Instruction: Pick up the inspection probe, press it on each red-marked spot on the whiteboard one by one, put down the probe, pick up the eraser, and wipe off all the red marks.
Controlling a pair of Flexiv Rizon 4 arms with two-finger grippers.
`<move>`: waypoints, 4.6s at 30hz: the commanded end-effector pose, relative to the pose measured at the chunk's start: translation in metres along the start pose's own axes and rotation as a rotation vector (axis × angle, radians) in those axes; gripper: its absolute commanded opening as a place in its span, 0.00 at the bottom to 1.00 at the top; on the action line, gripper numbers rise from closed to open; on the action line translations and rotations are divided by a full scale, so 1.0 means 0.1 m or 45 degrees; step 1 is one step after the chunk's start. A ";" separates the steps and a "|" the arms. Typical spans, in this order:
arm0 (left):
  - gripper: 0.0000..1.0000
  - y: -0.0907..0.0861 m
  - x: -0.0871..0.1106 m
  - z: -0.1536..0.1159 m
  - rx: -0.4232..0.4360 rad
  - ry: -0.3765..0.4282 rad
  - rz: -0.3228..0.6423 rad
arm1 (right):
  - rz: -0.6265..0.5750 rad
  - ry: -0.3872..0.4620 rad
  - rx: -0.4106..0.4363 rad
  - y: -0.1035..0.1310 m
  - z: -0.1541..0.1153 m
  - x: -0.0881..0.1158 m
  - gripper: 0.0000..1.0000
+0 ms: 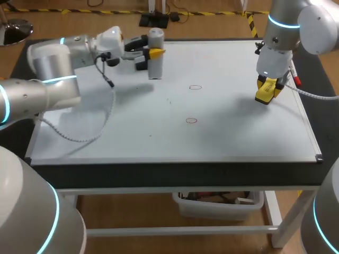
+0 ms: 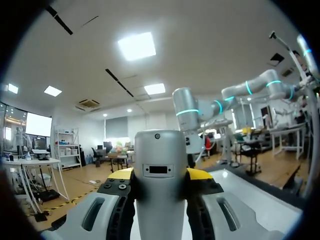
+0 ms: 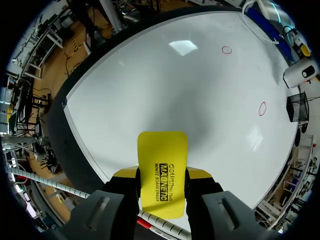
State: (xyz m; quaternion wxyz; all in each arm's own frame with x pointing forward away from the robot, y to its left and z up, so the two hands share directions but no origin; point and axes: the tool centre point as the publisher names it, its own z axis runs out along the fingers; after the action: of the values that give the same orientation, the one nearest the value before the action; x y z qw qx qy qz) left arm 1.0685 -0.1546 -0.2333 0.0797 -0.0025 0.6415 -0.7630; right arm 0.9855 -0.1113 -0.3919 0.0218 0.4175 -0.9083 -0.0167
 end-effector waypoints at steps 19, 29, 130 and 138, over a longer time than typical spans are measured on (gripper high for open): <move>0.00 -0.33 0.11 -1.15 0.007 -0.247 0.031 | -0.003 0.004 0.000 -0.01 -0.01 0.00 0.00; 0.00 -0.34 0.12 -1.26 0.024 -0.252 0.034 | -0.009 0.014 0.002 -0.01 -0.01 -0.02 0.00; 0.00 -0.34 0.12 -1.26 0.024 -0.252 0.034 | -0.538 0.046 0.055 0.45 0.13 -1.37 0.00; 0.00 -0.34 0.12 -1.26 0.024 -0.252 0.034 | -0.440 0.000 0.074 0.24 -0.04 -0.99 0.00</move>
State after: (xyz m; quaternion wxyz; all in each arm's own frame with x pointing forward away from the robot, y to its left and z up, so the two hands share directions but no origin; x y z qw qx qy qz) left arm 1.0390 -0.0266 -0.2229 0.1515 -0.0699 0.6246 -0.7629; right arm 1.0475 0.0038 -0.4006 0.0286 0.5681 -0.8224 0.0121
